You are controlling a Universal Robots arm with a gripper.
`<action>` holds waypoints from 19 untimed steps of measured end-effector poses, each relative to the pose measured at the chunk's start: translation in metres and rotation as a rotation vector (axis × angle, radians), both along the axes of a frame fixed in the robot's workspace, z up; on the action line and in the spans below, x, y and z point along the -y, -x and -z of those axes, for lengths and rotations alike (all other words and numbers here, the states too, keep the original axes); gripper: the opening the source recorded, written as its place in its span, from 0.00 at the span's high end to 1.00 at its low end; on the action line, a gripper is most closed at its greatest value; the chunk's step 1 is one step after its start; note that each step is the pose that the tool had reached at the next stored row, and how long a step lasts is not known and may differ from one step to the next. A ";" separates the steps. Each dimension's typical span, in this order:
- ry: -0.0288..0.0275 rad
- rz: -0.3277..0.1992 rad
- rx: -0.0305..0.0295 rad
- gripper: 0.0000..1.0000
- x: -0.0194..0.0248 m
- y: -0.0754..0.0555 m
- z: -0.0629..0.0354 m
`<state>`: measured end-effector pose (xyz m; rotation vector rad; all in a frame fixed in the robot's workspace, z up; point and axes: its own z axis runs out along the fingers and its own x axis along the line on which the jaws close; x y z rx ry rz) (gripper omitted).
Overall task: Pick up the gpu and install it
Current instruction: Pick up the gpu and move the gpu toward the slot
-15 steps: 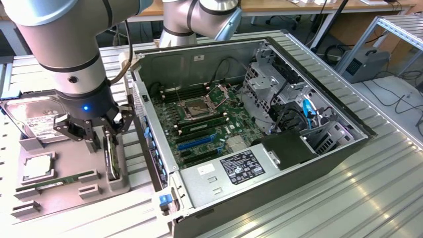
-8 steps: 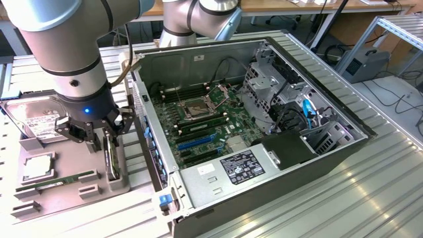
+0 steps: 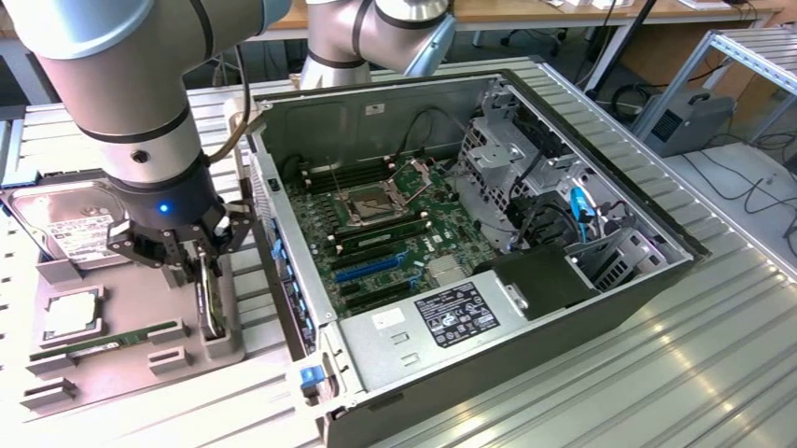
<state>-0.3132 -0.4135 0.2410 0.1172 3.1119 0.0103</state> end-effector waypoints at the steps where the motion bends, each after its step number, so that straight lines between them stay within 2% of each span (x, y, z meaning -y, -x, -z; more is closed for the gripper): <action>1: 0.0001 0.000 -0.0002 0.59 0.0000 0.000 -0.0001; 3: 0.0001 0.000 -0.0002 0.72 0.0000 0.000 -0.0001; 4: 0.0001 0.000 -0.0002 0.73 0.0000 0.000 -0.0001; 19: 0.0000 0.000 0.0000 0.73 0.0000 0.000 0.0000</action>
